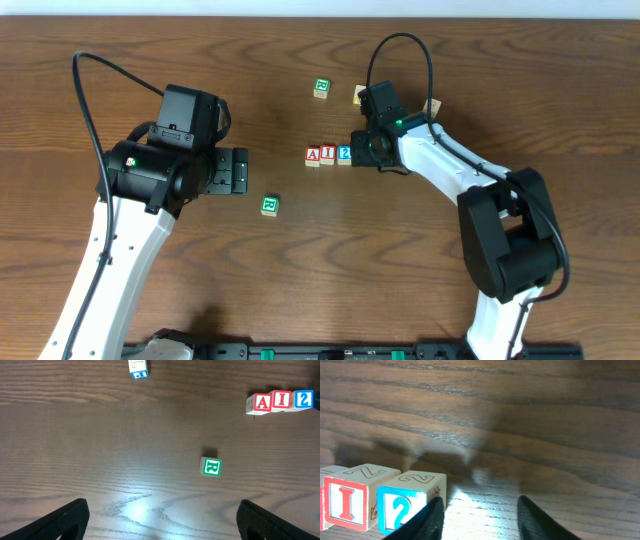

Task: Spell out Ai2

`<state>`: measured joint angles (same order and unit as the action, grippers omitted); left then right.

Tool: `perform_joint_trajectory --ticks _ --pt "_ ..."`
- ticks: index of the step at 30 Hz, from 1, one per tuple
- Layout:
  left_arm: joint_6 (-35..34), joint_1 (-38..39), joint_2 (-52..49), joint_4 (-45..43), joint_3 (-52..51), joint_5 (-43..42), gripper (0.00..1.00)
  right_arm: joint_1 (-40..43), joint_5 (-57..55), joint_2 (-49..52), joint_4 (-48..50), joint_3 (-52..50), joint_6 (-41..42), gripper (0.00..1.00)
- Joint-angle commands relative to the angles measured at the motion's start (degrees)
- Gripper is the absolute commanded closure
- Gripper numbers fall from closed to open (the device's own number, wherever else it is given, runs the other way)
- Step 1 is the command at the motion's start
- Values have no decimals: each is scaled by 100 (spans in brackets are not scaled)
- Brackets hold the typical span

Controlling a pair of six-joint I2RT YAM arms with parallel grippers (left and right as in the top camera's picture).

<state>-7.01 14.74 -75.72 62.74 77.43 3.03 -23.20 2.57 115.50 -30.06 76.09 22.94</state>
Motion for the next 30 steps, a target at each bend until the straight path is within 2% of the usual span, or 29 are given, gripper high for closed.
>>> perform_joint_trajectory --ticks 1,7,18,23,26,27,29,30 --pt "61 0 63 11 57 37 5 24 52 57 31 -2 59 49" --pt "61 0 63 11 57 37 4 22 72 57 33 -2 59 44" --pt "61 0 63 11 57 37 4 153 -129 -4 -63 -2 59 44" --pt "61 0 63 11 57 37 5 269 -426 -570 -496 -4 -105 42" --pt "61 0 63 11 57 37 5 334 -350 -1080 -570 -46 -448 29" --pt "61 0 63 11 57 37 5 356 -326 -1252 -555 -85 -505 22" --pt "61 0 63 11 57 37 5 472 -317 -1843 -258 -378 -651 1" --pt "61 0 63 11 57 37 5 542 -315 -2179 105 -684 -704 1"
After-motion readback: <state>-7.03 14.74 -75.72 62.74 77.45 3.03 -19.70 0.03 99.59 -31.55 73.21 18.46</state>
